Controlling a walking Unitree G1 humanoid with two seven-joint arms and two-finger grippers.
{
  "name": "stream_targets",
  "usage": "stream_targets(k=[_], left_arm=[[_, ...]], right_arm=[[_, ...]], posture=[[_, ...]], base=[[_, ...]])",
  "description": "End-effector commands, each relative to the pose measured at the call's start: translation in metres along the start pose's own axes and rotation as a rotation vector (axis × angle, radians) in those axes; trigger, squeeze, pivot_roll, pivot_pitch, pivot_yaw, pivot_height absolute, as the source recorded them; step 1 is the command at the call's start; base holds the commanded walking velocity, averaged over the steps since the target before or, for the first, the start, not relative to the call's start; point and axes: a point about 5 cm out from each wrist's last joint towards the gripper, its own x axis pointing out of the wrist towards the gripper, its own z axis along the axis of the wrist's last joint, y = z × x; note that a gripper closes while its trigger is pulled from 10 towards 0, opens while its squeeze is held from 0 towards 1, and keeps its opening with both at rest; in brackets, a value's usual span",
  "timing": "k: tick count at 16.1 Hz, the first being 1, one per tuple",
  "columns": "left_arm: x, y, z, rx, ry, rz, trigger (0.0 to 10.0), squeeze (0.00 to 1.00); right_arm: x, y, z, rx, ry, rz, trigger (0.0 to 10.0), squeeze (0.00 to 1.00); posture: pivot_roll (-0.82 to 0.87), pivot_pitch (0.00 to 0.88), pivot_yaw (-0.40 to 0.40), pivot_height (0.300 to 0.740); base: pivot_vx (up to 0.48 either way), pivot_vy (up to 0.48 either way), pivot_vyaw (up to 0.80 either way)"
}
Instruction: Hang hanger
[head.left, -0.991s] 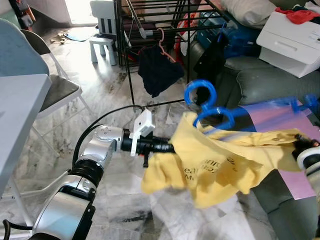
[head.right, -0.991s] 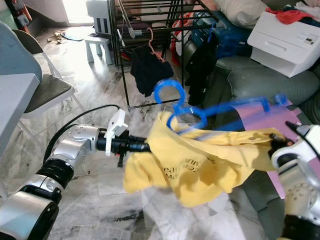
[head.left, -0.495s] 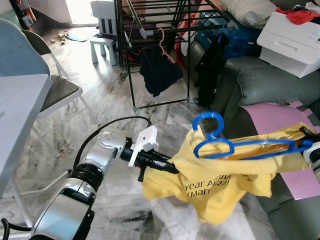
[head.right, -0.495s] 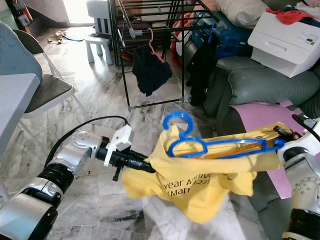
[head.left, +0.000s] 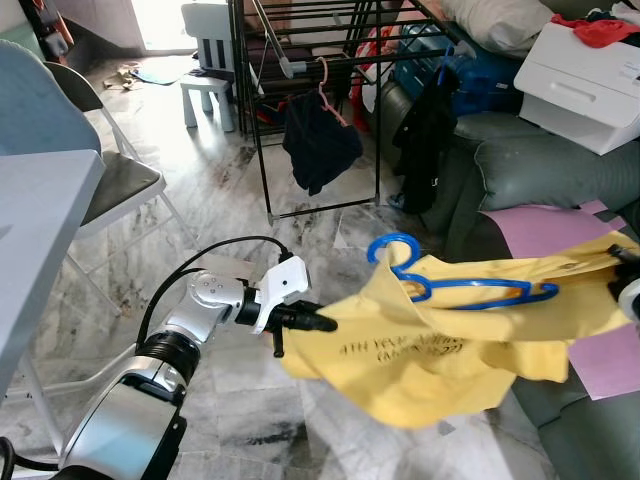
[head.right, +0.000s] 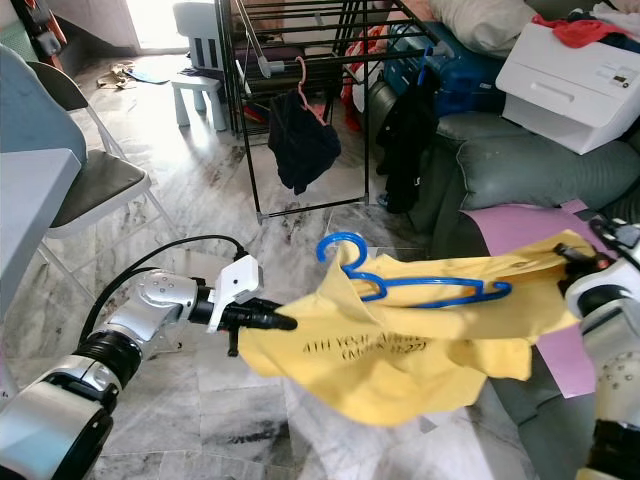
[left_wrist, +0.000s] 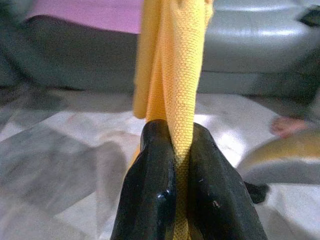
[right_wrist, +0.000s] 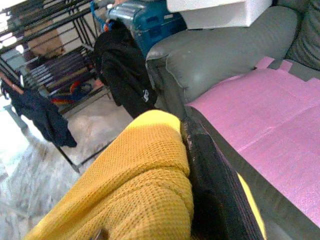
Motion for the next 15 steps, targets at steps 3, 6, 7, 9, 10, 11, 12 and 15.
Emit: stream_targets(k=[3,6,7,9,10,11,12,15], left_arm=[[-0.006,0.016,0.001,-0.027,0.014,0.209,10.0,0.0],[-0.006,0.022,0.0,-0.064,-0.001,0.334,10.0,0.0],[-0.007,0.023,0.0,-0.053,0.0,0.359,10.0,0.0],[-0.006,0.025,0.002,-0.007,0.017,0.402,10.0,0.0],[-0.003,0.023,0.003,0.016,0.017,0.397,10.0,0.0],[0.0,0.022,0.003,0.046,0.035,0.391,10.0,0.0],[0.002,0.022,0.004,0.066,0.045,0.394,10.0,0.0],[0.014,0.021,0.013,0.05,0.012,0.424,10.0,0.0]], right_arm=[[-0.004,0.003,0.018,-0.075,-0.063,0.005,0.0,0.0],[-0.004,0.008,0.016,-0.09,-0.058,0.021,0.0,0.0],[-0.004,0.01,0.015,-0.089,-0.058,0.028,0.0,0.0],[-0.002,0.015,0.013,-0.101,-0.052,0.043,0.0,0.0],[-0.001,0.02,0.012,-0.128,-0.048,0.056,0.0,0.0],[0.002,0.025,0.011,-0.16,-0.049,0.059,0.0,0.0],[0.004,0.028,0.011,-0.184,-0.053,0.056,0.0,0.0],[0.019,0.059,0.007,-0.186,-0.087,0.043,0.0,0.0]], posture=[[-0.01,0.0,-0.02,0.74],[-0.01,0.0,-0.021,0.74],[-0.01,0.0,-0.021,0.74],[-0.01,0.0,-0.021,0.74],[-0.01,0.0,-0.021,0.74],[-0.01,0.0,-0.021,0.74],[-0.01,0.0,-0.02,0.74],[-0.02,0.0,-0.018,0.74]], base=[[0.0,0.0,0.0],[0.0,0.0,0.0],[0.0,0.0,0.0],[0.0,0.0,0.0],[0.0,0.0,0.0],[0.0,0.0,0.0],[0.0,0.0,0.0],[0.0,0.0,0.0]])
